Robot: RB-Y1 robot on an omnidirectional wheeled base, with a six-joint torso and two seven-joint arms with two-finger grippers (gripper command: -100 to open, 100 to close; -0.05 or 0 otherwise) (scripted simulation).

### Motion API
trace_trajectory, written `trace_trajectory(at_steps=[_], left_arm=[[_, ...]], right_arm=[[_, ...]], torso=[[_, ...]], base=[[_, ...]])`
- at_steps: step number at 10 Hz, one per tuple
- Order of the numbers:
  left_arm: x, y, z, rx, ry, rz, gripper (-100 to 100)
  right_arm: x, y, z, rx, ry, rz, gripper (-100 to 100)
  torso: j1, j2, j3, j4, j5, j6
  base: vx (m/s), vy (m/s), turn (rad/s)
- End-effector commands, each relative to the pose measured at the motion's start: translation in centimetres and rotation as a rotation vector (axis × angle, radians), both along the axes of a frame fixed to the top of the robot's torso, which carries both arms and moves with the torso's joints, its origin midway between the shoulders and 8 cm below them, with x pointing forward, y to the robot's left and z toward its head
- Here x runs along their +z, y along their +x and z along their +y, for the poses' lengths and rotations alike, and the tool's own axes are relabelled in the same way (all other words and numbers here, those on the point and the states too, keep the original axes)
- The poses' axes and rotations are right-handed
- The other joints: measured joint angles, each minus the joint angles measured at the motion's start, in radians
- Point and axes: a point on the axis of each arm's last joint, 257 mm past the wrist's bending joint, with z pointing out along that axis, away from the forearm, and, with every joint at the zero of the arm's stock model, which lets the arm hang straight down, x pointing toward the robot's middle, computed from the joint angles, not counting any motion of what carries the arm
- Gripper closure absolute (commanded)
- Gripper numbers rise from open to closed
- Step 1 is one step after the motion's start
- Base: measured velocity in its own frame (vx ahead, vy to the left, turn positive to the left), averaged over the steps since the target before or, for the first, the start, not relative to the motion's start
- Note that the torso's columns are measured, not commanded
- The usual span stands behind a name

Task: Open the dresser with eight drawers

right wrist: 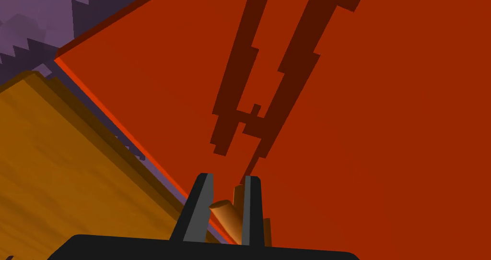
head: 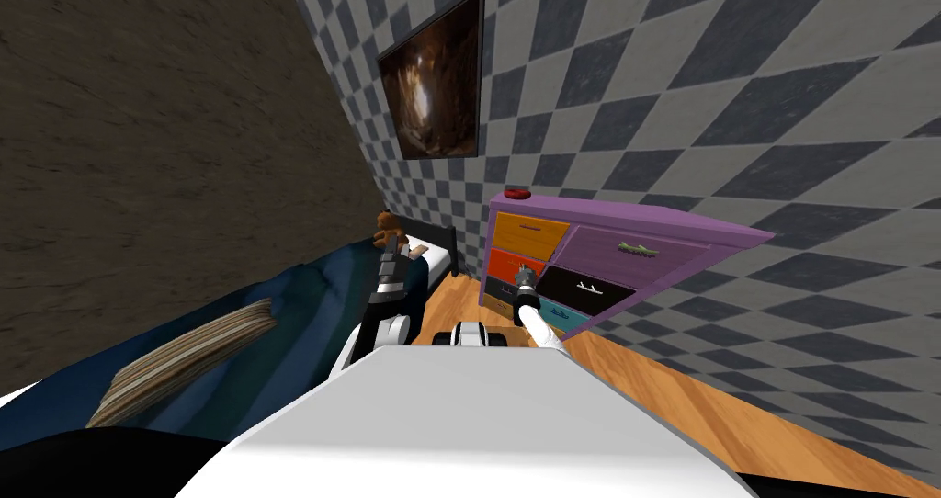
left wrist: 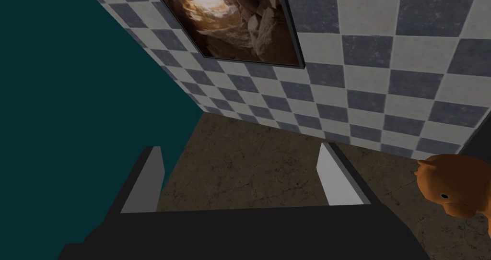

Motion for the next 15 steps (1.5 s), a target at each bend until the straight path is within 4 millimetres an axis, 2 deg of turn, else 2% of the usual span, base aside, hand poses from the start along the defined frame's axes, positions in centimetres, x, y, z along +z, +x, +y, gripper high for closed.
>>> trace_trajectory(at_steps=[1, 2, 7, 8, 9, 10, 11, 12, 13, 14, 15], left_arm=[[0.0, 0.0, 0.0, 0.0, 0.0, 0.0, 0], [0.0, 0.0, 0.0, 0.0, 0.0, 0.0, 0], [0.0, 0.0, 0.0, 0.0, 0.0, 0.0, 0], [0.0, 0.0, 0.0, 0.0, 0.0, 0.0, 0], [0.0, 0.0, 0.0, 0.0, 0.0, 0.0, 0], [0.0, 0.0, 0.0, 0.0, 0.0, 0.0, 0], [0.0, 0.0, 0.0, 0.0, -0.001, 0.0, 0], [0.0, 0.0, 0.0, 0.0, -0.001, 0.0, 0], [0.0, 0.0, 0.0, 0.0, -0.001, 0.0, 0], [0.0, 0.0, 0.0, 0.0, -0.001, 0.0, 0], [0.0, 0.0, 0.0, 0.0, -0.001, 0.0, 0]], right_arm=[[-0.8, -0.6, 1.9, -0.02, 0.001, 0.014, 100], [-0.9, -0.7, 2.9, -0.035, 0.001, 0.014, 100], [-0.8, -1.5, 7.5, -0.109, -0.003, 0.021, 100], [-0.8, -1.5, 7.7, -0.109, 0.003, 0.021, 100], [0.0, -1.2, 7.7, -0.102, 0.005, 0.001, 100], [-1.1, -0.9, 4.5, -0.111, -0.043, 0.014, 100], [-1.4, -1.0, 3.6, -0.125, -0.035, 0.017, 100], [-1.4, -1.0, 3.6, -0.124, -0.019, 0.012, 100], [-1.4, -0.7, 0.0, -0.141, -0.073, 0.013, 100], [-2.8, -1.0, -0.9, -0.154, -0.051, 0.03, 100], [-2.8, -1.0, -0.9, -0.153, -0.037, 0.025, 100]], torso=[[0.0, -0.003, -0.002, 0.0, 0.001, 0.004], [0.004, -0.005, -0.004, -0.001, 0.003, 0.008], [0.004, -0.006, -0.004, -0.002, 0.003, 0.005], [0.005, -0.004, -0.003, -0.003, 0.002, 0.005], [0.005, -0.004, -0.003, -0.002, 0.004, 0.008], [0.007, -0.003, -0.003, 0.0, 0.005, 0.008], [0.013, -0.001, -0.001, -0.001, 0.005, 0.004], [0.011, -0.004, -0.002, -0.004, 0.003, 0.004], [0.005, -0.007, -0.005, -0.003, 0.003, 0.005], [0.004, -0.007, -0.005, -0.004, 0.001, 0.003], [0.003, -0.008, -0.005, -0.006, 0.0, 0.003]], base=[[-0.04, -0.131, 0.096], [-0.028, -0.081, 0.07], [-0.049, -0.138, 0.142], [-0.063, -0.096, 0.082], [-0.021, -0.026, 0.028], [-0.09, 0.099, 0.295], [-0.098, 0.131, 0.146], [-0.05, 0.083, -0.016], [-0.083, 0.13, 0.246], [-0.082, 0.126, 0.155], [-0.036, 0.073, 0.003]])
